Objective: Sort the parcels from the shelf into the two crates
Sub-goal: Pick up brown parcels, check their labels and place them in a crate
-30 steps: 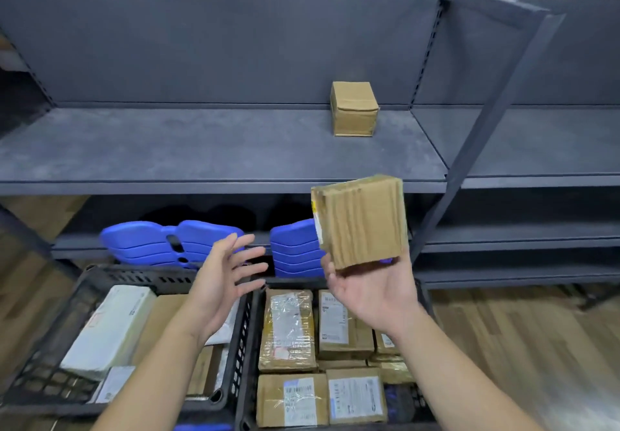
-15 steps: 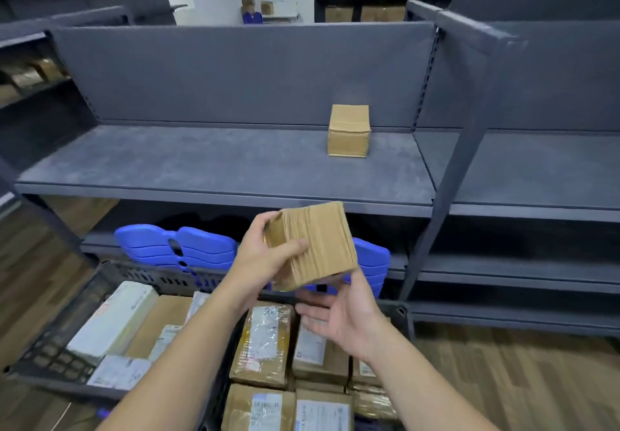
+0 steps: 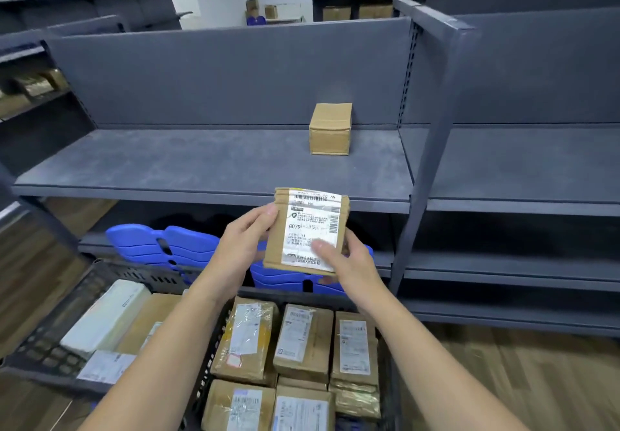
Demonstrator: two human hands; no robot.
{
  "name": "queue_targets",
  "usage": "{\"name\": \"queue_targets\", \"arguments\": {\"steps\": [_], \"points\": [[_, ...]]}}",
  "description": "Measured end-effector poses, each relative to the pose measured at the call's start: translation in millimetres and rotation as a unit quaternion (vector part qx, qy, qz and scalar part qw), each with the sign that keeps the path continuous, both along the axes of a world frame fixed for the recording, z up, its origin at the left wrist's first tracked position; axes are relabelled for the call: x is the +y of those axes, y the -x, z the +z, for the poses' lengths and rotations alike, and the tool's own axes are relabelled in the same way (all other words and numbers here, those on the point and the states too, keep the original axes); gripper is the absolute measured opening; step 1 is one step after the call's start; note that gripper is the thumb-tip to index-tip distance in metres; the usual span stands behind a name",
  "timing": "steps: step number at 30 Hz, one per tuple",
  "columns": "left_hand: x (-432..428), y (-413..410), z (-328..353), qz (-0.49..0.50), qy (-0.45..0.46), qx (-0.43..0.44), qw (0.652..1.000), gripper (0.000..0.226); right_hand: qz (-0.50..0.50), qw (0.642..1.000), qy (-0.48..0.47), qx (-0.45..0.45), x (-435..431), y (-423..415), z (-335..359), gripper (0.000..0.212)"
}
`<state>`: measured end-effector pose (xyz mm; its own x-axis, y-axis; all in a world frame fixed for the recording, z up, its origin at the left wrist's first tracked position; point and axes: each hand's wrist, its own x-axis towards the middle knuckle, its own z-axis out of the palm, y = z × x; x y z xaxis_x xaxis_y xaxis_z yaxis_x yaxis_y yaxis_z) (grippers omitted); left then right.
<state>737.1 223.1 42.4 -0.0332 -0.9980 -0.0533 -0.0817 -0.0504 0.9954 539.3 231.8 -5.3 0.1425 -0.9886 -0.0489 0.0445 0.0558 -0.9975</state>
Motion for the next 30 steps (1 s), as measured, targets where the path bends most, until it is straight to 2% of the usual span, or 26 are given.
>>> {"name": "queue_targets", "arguments": {"steps": [4,6,8,9,12,16,19,25,30], "points": [[2,4,1,-0.021,0.006,0.016,1.000,0.042,-0.001,1.000,-0.002,0.001,-3,9,2,0.045],[2,6,-4,-0.016,0.012,0.018,1.000,0.040,-0.018,1.000,0.015,0.003,-1,13,3,0.061],[5,12,-12,-0.011,0.008,0.021,1.000,0.041,-0.065,0.996,0.039,0.045,0,18,3,0.077],[6,15,-18,-0.007,-0.002,0.024,1.000,0.041,-0.086,0.992,0.049,0.076,0,22,0,0.078],[11,25,-43,-0.009,-0.045,0.022,0.999,0.040,-0.108,0.984,0.048,0.137,7,35,-17,0.063],[24,32,-94,-0.071,-0.125,-0.042,0.989,0.036,-0.092,0.982,-0.062,0.153,24,52,-51,0.039],[42,35,-140,-0.134,-0.206,-0.076,0.966,0.029,-0.070,0.961,-0.133,0.233,45,64,-84,0.026],[74,49,-227,-0.195,-0.299,-0.129,0.925,0.020,0.023,0.908,-0.268,0.321,77,71,-164,0.043],[81,53,-266,-0.221,-0.306,-0.147,0.914,0.023,0.058,0.874,-0.305,0.375,82,71,-191,0.048]]}}
